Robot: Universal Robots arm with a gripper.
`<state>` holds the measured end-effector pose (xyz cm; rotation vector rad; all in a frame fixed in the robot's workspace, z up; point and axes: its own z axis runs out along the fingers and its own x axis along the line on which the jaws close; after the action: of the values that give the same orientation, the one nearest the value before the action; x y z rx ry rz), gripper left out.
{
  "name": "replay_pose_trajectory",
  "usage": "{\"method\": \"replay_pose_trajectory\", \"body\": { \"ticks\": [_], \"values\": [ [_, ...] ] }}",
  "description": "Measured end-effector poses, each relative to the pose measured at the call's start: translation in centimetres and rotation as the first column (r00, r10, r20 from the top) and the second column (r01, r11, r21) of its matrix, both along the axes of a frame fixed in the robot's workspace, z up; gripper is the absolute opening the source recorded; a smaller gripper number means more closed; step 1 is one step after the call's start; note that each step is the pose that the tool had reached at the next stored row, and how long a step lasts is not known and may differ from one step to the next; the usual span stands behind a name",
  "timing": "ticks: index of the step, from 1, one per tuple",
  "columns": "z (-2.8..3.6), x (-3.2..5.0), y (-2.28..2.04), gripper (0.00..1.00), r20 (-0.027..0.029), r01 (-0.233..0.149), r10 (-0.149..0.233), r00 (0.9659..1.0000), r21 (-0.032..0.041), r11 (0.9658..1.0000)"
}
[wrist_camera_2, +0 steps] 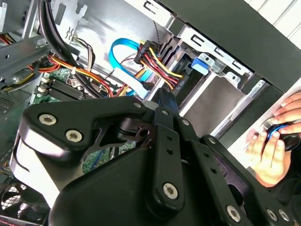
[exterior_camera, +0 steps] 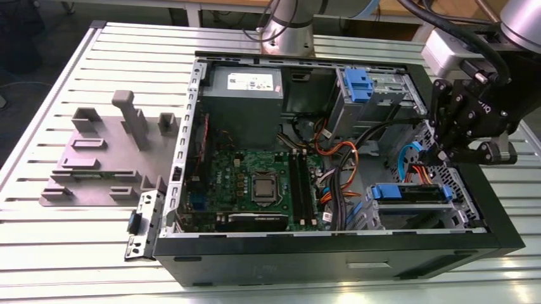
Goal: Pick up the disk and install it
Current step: 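Insert the second disk wire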
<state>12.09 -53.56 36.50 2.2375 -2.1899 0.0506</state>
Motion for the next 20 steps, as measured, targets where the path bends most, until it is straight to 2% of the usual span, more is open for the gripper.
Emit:
{"method": "replay_pose_trajectory", "body": {
  "ticks": [20],
  "values": [
    [0.12, 0.0, 0.6, 0.11, 0.0, 0.0, 0.0, 1.0, 0.0001, 1.0]
  ]
}}
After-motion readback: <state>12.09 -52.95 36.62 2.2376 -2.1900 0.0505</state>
